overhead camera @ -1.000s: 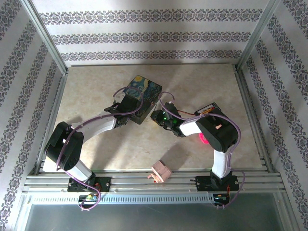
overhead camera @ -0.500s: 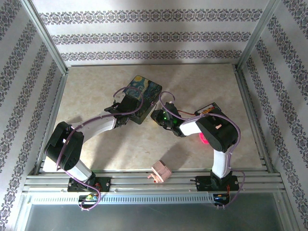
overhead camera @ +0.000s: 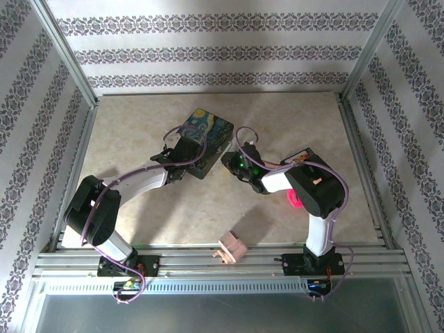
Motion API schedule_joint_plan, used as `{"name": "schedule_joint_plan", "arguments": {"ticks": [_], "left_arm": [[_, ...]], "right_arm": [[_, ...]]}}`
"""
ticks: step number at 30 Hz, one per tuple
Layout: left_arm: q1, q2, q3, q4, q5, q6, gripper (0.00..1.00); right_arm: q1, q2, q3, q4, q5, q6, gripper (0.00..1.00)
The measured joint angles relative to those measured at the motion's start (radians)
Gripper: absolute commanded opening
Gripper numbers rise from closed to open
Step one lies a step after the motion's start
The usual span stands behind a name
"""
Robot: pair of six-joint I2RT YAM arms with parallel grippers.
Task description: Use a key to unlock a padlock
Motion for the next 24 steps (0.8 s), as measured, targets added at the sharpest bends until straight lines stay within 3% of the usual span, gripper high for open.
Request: {"name": "schedule_joint_plan", "arguments": {"ticks": [14, 24], "left_arm": [[0.000, -0.001, -0.001, 0.002, -0.001, 0.000, 0.99], [0.008, -0.024, -0.020, -0.001, -0.004, 0.004, 0.99]], "right_arm": [[-0.009, -0.024, -0.013, -0.036, 0.024, -0.013, 0.00], [-0.008, -0.285, -0.072, -0.255, 0.070, -0.167, 0.00]]}}
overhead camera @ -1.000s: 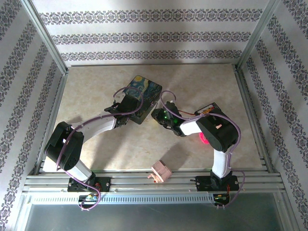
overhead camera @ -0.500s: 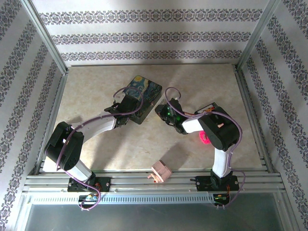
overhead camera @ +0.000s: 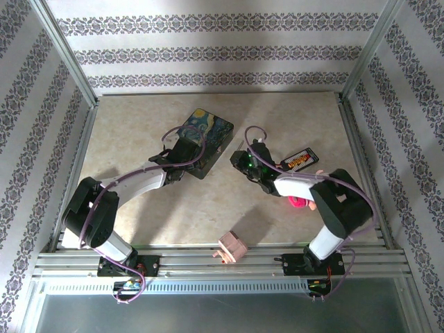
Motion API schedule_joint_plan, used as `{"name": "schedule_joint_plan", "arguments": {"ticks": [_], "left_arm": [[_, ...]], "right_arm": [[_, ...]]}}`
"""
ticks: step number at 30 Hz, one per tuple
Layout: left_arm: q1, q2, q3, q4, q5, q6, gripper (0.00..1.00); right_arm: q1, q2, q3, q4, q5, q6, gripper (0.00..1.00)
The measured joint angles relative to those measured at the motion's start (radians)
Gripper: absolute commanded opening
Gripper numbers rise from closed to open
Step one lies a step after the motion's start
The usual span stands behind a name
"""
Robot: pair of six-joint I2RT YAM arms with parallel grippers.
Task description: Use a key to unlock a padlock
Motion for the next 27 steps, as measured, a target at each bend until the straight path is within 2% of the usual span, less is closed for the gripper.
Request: {"name": "schedule_joint_plan", "arguments": {"ticks": [4, 9, 15, 20, 27], "left_arm": [[0.011, -0.019, -0.013, -0.011, 0.000, 0.006, 0.99], [0.030, -0.053, -0.034, -0.035, 0.003, 0.016, 0.99], [0.034, -0.074, -0.049, -0.043, 0.016, 0.018, 0.99], [0.039, -0.076, -0.049, -0.044, 0.031, 0.018, 0.99], [0.039, -0.076, -0.050, -0.044, 0.037, 0.018, 0.99]], "right_arm": [[0.000, -0.122, 0.000, -0.180, 0.024, -0.082, 0.00], [0.007, -0.258, 0.013, -0.496, 0.116, -0.187, 0.00], [0.008, -0.363, 0.016, -0.796, 0.201, -0.261, 0.00], [0.009, -0.336, 0.053, -0.962, 0.215, -0.309, 0.00], [0.022, -0.172, 0.153, -1.069, 0.225, -0.359, 0.00]]}}
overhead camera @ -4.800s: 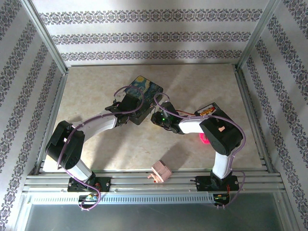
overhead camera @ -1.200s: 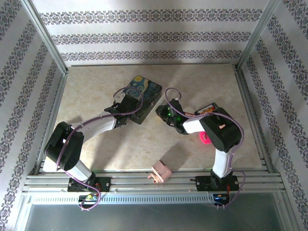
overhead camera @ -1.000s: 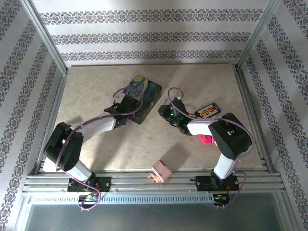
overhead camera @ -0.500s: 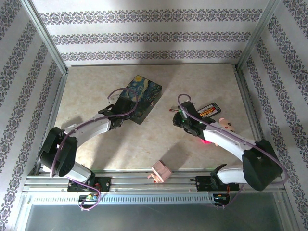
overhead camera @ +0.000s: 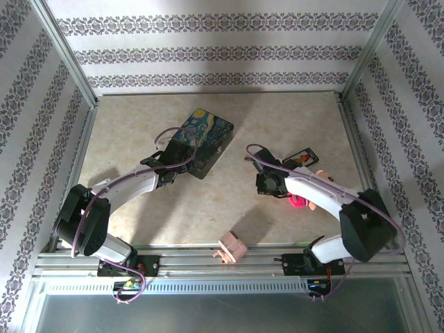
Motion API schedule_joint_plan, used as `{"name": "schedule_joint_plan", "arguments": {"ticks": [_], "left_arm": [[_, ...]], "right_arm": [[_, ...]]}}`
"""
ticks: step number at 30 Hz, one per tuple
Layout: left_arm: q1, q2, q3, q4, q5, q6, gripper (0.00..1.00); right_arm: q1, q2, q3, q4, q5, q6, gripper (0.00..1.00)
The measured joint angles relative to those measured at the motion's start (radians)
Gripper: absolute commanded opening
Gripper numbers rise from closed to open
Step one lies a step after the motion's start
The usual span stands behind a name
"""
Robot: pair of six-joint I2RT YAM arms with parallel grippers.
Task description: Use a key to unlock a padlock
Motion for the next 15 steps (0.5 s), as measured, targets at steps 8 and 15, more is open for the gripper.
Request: {"name": "schedule_joint_plan", "arguments": {"ticks": [8, 15], "left_arm": [[0.000, 0.000, 0.000, 0.000, 0.005, 0.000, 0.99], [0.000, 0.000, 0.000, 0.000, 0.005, 0.000, 0.99]], "right_arm": [[0.026, 0.233, 0.148, -0.035, -0.002, -0.039, 0.00], [0.064, 0.354, 0.233, -0.047, -0.024, -0.058, 0.01]]}}
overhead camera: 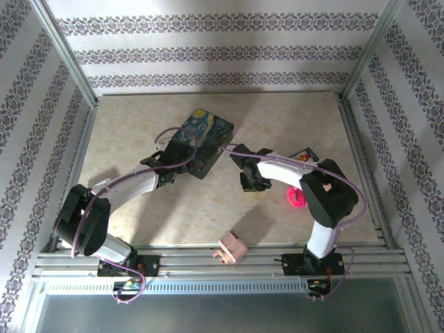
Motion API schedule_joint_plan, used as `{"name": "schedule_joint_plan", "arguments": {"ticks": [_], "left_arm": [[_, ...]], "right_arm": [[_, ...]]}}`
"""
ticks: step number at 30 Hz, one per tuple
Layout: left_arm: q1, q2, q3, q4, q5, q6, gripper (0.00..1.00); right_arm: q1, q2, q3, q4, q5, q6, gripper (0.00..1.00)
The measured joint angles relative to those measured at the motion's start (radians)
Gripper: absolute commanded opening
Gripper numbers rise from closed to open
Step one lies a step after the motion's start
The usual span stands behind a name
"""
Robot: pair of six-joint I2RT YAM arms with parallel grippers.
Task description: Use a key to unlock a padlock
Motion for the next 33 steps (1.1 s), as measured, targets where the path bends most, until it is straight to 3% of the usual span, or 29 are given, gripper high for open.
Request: {"name": "schedule_joint_plan", "arguments": {"ticks": [3, 7, 10, 19, 27, 28, 29, 33], "left_arm": [[0.000, 0.000, 0.000, 0.000, 0.003, 0.000, 0.99], [0.005, 0.000, 0.000, 0.000, 0.011, 0.000, 0.99], [0.006, 0.000, 0.000, 0.000, 0.014, 0.000, 0.99], [0.006, -0.010, -0.001, -0.003, 0.023, 0.000, 0.99], [0.011, -0.073, -0.005, -0.013, 0.072, -0.010, 0.99], [0.014, -0.084, -0.010, -0.011, 0.078, -0.016, 0.99], [0.019, -0.093, -0.016, -0.006, 0.086, -0.022, 0.99], [0.037, -0.121, -0.050, 0.013, 0.117, -0.054, 1.00]], "right_arm": [[0.018, 0.032, 0.024, -0.006, -0.008, -0.003, 0.07], [0.021, 0.046, 0.043, -0.025, -0.009, -0.003, 0.28], [0.021, 0.048, 0.043, -0.027, -0.011, -0.002, 0.38], [0.021, 0.029, 0.043, -0.016, -0.061, 0.004, 0.47], [-0.011, -0.121, 0.065, -0.010, -0.096, -0.029, 0.53], [-0.028, -0.127, 0.084, -0.009, -0.100, -0.044, 0.66], [-0.045, -0.128, 0.103, -0.005, -0.101, -0.055, 0.97], [-0.135, -0.111, 0.200, 0.030, -0.134, -0.139, 0.98]]}}
